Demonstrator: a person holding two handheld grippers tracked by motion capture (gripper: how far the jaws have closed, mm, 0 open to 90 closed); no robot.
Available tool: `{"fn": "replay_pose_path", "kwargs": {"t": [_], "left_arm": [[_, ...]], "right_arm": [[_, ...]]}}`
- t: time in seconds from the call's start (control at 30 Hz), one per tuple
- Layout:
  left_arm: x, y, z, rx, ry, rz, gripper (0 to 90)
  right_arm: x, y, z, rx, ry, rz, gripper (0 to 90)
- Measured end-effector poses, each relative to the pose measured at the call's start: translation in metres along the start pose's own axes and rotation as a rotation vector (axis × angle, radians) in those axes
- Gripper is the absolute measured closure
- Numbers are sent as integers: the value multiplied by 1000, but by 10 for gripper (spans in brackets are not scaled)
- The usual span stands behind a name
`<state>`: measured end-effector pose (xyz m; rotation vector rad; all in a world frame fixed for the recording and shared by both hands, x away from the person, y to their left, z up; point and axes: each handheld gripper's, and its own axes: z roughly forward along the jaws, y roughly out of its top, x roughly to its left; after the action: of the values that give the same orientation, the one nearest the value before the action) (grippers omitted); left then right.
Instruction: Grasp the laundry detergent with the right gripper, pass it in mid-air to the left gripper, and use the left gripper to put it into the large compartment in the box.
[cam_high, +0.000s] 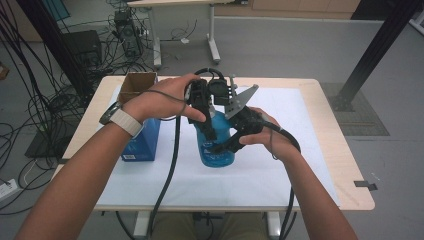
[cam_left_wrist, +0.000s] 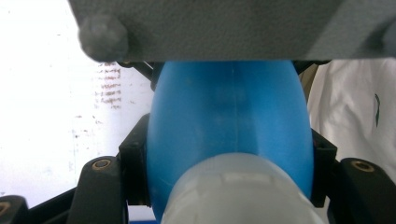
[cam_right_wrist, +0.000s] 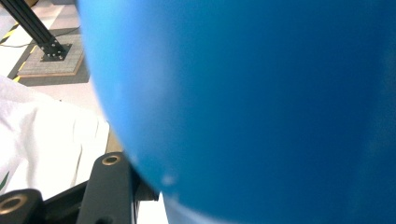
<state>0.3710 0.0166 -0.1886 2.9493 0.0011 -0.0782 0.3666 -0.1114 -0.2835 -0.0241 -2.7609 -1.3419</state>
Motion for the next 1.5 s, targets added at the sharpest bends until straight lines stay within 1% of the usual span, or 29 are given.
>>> {"fn": "replay_pose_path", "kwargs": {"t": [0.3, 0.67, 0.83, 0.87, 0.9, 0.93, 0.97, 1.0, 1.03, 1.07, 1.13, 1.17, 1.23, 1.3, 1.33, 1.37, 1.4, 1.47, 1.5], "left_arm": [[0, 0, 0, 5, -3, 0, 379], [0, 2, -2, 13, 3, -1, 379], [-1, 2, -2, 14, 7, 0, 379], [-1, 2, -2, 15, 8, -4, 379], [-1, 2, -2, 17, 8, -2, 379], [-1, 2, -2, 15, 9, -5, 379], [-2, 2, -3, 20, 9, -4, 379], [-2, 2, -3, 14, 7, -8, 378], [-1, 1, -4, 17, 7, -15, 378], [-1, 1, -4, 17, 7, -15, 378], [-1, 1, -5, 29, 15, -20, 378], [-1, 1, -6, 30, 20, -24, 378], [-1, 0, -7, 30, 25, -32, 378], [0, -1, -9, 31, 32, -48, 378], [0, -1, -10, 37, 36, -53, 378], [-1, -1, -11, 41, 44, -60, 377], [0, 0, -12, 44, 49, -66, 377], [0, 0, -13, 50, 59, -84, 377], [0, 0, -14, 53, 66, -97, 377]], "right_arm": [[0, 0, 1, -1, 0, -3, 433], [-1, 0, 0, -11, 2, -9, 432], [0, 0, 0, -17, -2, -22, 426], [0, 0, 0, -20, -6, -28, 400], [0, 0, 1, -27, -21, -36, 311], [0, -3, -2, -19, -29, -12, 226], [0, -3, -2, -19, -29, -12, 226], [1, -8, -5, 10, -13, 9, 166], [1, -11, -8, 37, -17, 23, 139], [1, -11, -8, 37, -17, 23, 139], [2, -19, -13, 99, -48, 45, 92], [3, -23, -17, 119, -57, 60, 92], [6, -28, -23, 134, -33, 76, 82], [7, -32, -30, 153, -61, 86, 44], [8, -34, -35, 168, -71, 99, 56], [8, -35, -37, 177, -79, 104, 57], [8, -38, -42, 191, -89, 121, 52], [9, -41, -47, 209, -114, 127, 52], [10, -43, -50, 242, -124, 139, 50]]}}
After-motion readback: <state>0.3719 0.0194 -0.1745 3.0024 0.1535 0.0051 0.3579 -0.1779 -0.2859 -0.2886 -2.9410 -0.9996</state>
